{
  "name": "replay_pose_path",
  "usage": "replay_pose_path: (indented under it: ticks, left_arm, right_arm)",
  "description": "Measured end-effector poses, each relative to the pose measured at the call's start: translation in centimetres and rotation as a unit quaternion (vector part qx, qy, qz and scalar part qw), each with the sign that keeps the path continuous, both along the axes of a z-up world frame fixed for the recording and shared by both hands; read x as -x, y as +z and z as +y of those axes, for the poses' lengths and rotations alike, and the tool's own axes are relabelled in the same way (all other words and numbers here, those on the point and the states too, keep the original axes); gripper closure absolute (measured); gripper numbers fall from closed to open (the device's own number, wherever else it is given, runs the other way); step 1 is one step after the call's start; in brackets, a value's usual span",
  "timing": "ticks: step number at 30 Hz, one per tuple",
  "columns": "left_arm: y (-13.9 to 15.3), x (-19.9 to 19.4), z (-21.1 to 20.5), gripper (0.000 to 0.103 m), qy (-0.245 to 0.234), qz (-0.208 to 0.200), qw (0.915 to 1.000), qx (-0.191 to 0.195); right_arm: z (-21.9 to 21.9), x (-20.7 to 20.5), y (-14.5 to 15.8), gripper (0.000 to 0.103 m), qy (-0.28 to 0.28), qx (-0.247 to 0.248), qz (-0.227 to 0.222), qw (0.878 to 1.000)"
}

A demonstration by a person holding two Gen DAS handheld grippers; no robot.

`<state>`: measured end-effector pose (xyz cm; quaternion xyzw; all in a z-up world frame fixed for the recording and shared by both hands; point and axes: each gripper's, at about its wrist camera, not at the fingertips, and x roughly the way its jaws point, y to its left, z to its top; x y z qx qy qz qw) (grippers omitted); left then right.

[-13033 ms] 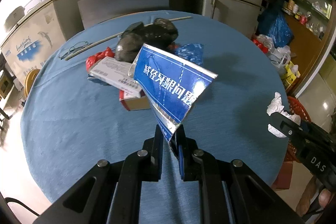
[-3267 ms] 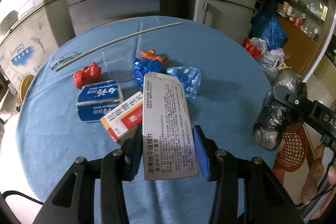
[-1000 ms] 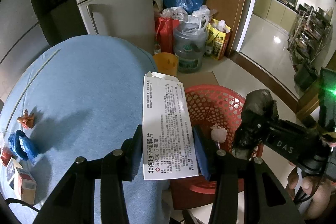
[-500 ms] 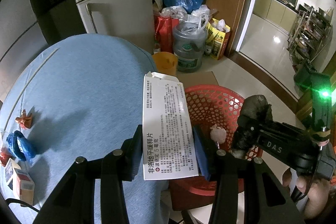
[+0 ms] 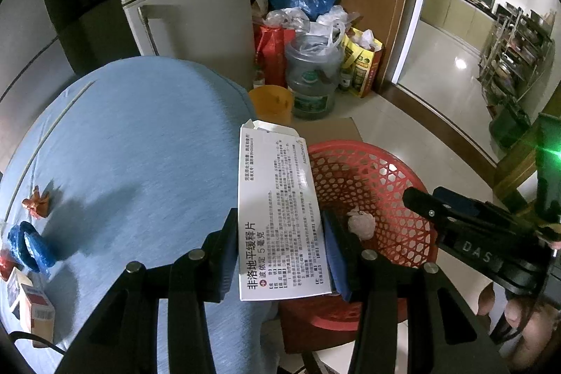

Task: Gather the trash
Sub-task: 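Open the right tool to drop the black bag into the basket, then open the left tool to drop the white medicine box into the basket, then grasp the red-and-white medicine box on the table with the left tool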

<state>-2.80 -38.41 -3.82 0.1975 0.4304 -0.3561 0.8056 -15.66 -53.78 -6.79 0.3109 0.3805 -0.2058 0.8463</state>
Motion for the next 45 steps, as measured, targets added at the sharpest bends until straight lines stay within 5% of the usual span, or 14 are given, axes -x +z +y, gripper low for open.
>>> replay_pose_path:
  ticks: [15, 20, 28, 36, 45]
  left_arm:
    - [-1.2, -0.2, -1.8, 0.055, -0.016, 0.033, 0.9993, -0.006]
    - [-1.5, -0.3, -2.3, 0.033, -0.02, 0.032, 0.9992, -0.015]
    - [-1.1, -0.4, -1.2, 0.033, -0.024, 0.037, 0.999, -0.008]
    - [1.6, -3.4, 6.3, 0.033, 0.055, 0.032, 0.9971, 0.041]
    - [2.4, -5.4, 19.2, 0.033, 0.156, -0.007, 0.987, 0.038]
  right_arm:
    - [-0.3, 1.4, 1.4, 0.044, -0.02, 0.009, -0.025, 0.999]
    - [-0.8, 2.4, 2.6, 0.039, -0.052, 0.024, -0.041, 0.998]
    - [-0.6, 2.6, 3.4, 0.039, -0.057, 0.03, -0.043, 0.997]
    - [1.6, 0.5, 3.9, 0.039, -0.017, 0.034, -0.046, 0.998]
    - [8.6, -4.8, 4.1, 0.039, 0.072, 0.033, -0.045, 0.996]
